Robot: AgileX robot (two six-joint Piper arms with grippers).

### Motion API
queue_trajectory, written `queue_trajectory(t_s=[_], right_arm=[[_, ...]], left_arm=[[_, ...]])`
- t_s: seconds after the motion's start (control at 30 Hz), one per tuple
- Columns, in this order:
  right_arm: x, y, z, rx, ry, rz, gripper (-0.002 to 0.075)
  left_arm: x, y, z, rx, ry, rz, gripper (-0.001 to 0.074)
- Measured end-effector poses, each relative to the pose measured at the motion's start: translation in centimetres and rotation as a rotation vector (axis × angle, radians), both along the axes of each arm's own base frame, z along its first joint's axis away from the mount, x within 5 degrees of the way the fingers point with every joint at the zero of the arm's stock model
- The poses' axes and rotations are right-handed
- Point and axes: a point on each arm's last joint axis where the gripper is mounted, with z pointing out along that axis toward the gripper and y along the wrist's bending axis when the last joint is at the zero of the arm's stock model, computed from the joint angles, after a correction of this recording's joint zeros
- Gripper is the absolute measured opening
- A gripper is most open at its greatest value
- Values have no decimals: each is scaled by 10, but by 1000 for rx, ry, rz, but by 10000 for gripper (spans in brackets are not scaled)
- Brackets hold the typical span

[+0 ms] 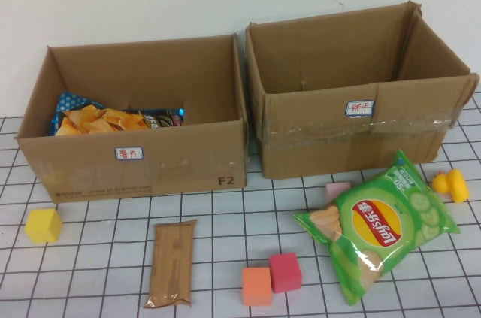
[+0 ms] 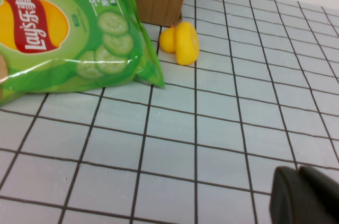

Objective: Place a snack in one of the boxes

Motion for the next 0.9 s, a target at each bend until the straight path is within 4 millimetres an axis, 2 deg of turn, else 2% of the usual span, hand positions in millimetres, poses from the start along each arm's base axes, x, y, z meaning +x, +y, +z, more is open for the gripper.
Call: queue_trajectory(t_s=[0.67,0.77,0.9], right_arm=[[1,0,1,0,-14,1,-1],[2,0,5,-11,-74,2,-1],[5,1,25,-17,-300,13,-1]], left_arm=[[1,1,3,14,-37,4,-1],[3,1,8,17,-108,8,-1],[4,2,24,19,-282,18,-1]])
